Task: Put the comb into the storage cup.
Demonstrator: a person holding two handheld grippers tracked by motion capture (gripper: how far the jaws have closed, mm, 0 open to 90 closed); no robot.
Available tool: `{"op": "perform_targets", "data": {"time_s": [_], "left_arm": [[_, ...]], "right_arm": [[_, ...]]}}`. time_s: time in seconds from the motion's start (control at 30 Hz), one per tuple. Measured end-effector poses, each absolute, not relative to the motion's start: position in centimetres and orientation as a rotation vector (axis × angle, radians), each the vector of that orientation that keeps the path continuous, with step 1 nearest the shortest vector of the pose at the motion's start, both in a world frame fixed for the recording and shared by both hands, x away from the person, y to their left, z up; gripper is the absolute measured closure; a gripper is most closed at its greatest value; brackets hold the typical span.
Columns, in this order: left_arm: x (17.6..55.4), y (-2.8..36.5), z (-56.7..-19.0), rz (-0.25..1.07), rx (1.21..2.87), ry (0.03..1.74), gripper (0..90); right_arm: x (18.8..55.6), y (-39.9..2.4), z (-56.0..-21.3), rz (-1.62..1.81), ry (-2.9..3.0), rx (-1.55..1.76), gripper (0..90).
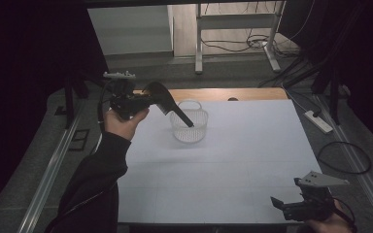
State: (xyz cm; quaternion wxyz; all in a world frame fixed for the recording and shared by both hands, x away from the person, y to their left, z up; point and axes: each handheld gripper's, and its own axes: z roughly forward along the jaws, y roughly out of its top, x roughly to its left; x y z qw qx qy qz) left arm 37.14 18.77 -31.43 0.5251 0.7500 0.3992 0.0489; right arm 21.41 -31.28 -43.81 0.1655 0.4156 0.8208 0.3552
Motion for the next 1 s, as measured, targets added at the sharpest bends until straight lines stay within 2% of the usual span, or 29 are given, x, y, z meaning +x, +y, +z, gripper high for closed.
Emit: {"op": "perform_targets", "data": {"time_s": [0.63, 1.0], "left_arm": [[39.6, 18.8, -32.4, 0.135, 1.751, 1.035, 87.1], [41.7, 18.1, -34.7, 0.121, 1.751, 1.084, 87.1]], "right_arm": [[21.5, -31.2, -43.9, 1.01, 2.359, 1.157, 0.0], [21.4, -31.2, -43.8, 1.019, 2.355, 1.15, 0.0]]}}
